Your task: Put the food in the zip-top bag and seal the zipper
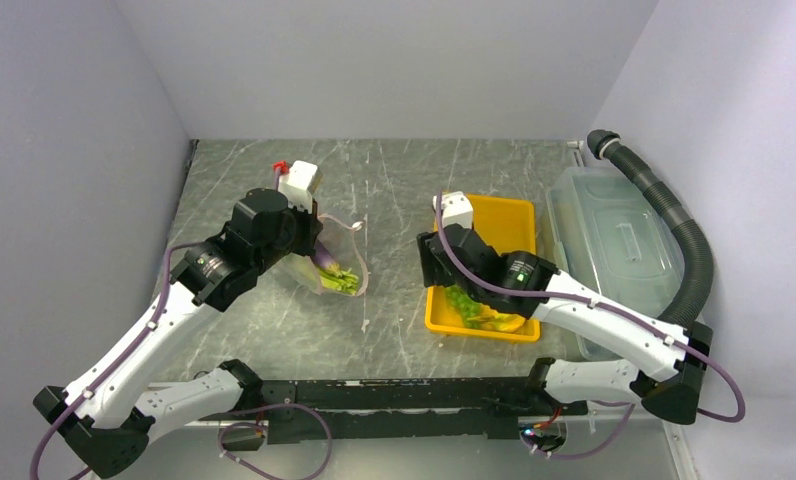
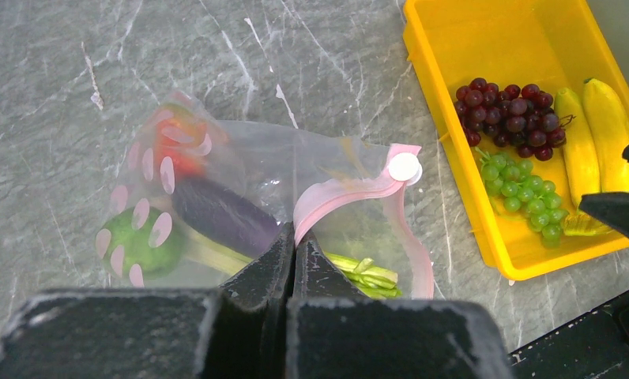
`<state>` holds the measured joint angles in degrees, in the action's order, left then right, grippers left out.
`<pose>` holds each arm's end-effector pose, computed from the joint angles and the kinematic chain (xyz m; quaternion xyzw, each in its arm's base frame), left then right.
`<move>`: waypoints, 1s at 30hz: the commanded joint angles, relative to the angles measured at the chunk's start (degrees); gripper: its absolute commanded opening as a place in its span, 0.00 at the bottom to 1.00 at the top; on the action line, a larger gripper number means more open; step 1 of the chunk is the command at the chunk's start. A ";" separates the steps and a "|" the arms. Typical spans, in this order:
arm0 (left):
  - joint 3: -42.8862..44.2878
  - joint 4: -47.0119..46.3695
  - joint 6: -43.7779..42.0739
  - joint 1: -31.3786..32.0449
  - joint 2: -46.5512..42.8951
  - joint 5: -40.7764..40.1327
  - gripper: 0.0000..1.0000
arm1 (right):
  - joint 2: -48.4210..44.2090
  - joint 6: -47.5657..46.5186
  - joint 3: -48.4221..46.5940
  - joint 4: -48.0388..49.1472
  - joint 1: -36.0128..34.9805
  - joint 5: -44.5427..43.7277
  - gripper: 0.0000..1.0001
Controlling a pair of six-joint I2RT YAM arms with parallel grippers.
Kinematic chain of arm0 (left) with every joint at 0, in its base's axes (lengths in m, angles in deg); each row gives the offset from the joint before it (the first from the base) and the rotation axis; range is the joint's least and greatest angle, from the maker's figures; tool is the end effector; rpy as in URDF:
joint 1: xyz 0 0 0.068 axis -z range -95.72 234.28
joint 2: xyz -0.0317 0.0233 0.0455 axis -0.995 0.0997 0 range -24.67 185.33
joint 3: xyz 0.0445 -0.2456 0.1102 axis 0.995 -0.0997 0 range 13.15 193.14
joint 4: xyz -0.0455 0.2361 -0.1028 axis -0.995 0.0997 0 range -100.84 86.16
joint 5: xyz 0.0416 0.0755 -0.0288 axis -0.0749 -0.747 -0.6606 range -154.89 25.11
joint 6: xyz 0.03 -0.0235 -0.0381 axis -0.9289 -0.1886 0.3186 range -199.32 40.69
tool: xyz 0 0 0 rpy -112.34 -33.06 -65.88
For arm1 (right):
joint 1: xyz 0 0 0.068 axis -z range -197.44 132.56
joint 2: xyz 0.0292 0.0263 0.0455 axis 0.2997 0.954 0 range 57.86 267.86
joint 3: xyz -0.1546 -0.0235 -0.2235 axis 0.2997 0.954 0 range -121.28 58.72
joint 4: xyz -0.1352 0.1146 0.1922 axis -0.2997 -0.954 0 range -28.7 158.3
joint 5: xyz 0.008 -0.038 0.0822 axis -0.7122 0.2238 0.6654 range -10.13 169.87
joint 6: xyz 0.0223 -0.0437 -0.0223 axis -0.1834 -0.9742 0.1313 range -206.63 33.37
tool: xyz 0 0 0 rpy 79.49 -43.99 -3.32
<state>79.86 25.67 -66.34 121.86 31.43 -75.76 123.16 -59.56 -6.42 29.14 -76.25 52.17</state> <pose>0.1631 -0.1169 0.3892 0.1307 0.8351 -0.1531 0.5120 0.1366 0.1937 0.3459 -0.1414 0.8720 0.1247 0.4517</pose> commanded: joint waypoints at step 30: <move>0.65 -1.53 0.69 -0.19 -0.81 0.46 0.00 | -5.71 31.36 18.60 -14.75 20.27 -6.11 0.58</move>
<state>79.86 25.82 -66.32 121.86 31.43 -75.72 118.48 -35.54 11.96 17.80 -56.36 48.80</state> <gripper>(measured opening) 0.012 0.595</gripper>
